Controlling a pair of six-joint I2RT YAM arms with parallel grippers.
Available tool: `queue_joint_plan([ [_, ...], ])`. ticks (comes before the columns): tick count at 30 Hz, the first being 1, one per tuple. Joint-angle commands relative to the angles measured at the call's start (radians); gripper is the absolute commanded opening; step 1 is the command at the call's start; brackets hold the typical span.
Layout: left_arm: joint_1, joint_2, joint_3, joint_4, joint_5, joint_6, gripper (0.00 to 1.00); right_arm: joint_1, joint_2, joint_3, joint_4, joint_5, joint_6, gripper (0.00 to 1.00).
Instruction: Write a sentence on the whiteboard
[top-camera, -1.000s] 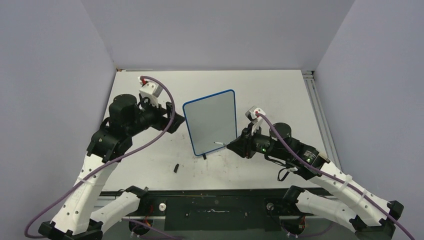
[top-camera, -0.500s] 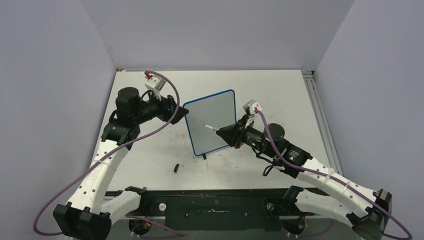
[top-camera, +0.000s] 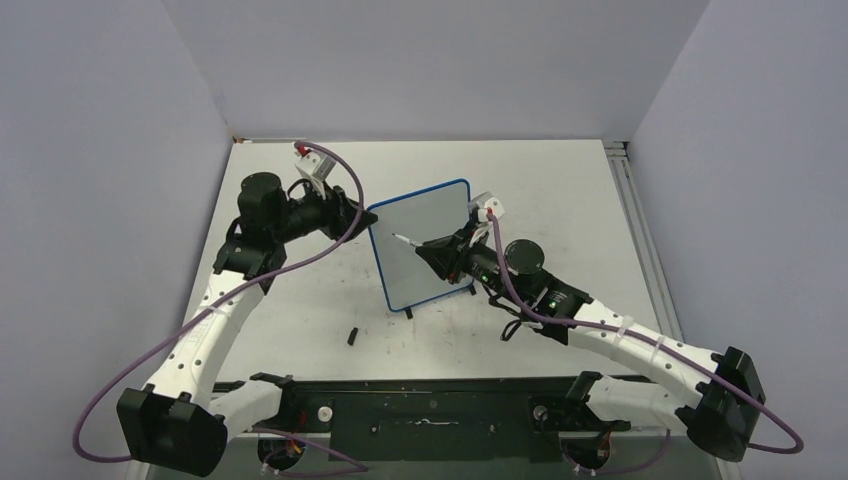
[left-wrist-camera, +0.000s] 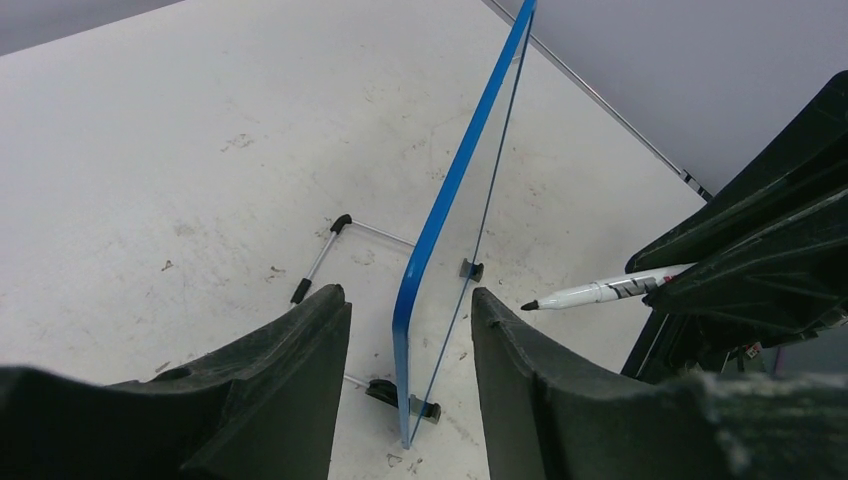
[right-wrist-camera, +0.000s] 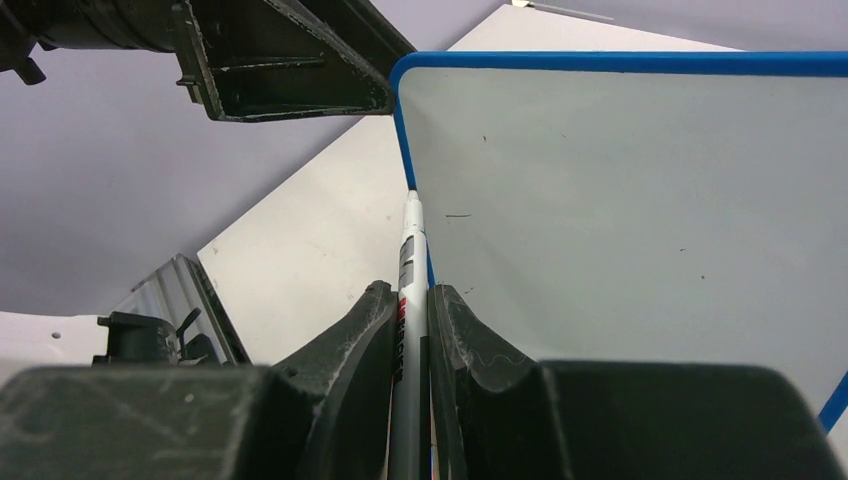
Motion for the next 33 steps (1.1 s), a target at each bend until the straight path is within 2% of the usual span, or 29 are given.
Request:
queue_joint_plan([
  [1, 0.008, 0.014, 0.003, 0.087, 0.051, -0.003, 0.44, 0.013, 0.018, 0.046, 0.117, 0.035, -0.034, 0.05],
  [5, 0.008, 0.025, -0.003, 0.099, 0.064, -0.005, 0.35, 0.017, 0.039, 0.057, 0.131, 0.04, -0.048, 0.05],
  [13, 0.009, 0.024, -0.033, 0.113, 0.074, 0.023, 0.24, 0.028, 0.071, 0.079, 0.156, 0.064, -0.078, 0.05],
  [24, 0.009, 0.022, -0.067, 0.135, 0.132, 0.073, 0.17, 0.046, 0.086, 0.094, 0.159, 0.07, -0.099, 0.05],
  [33, 0.009, 0.026, -0.081, 0.136, 0.16, 0.102, 0.04, 0.069, 0.096, 0.103, 0.143, 0.116, -0.126, 0.05],
])
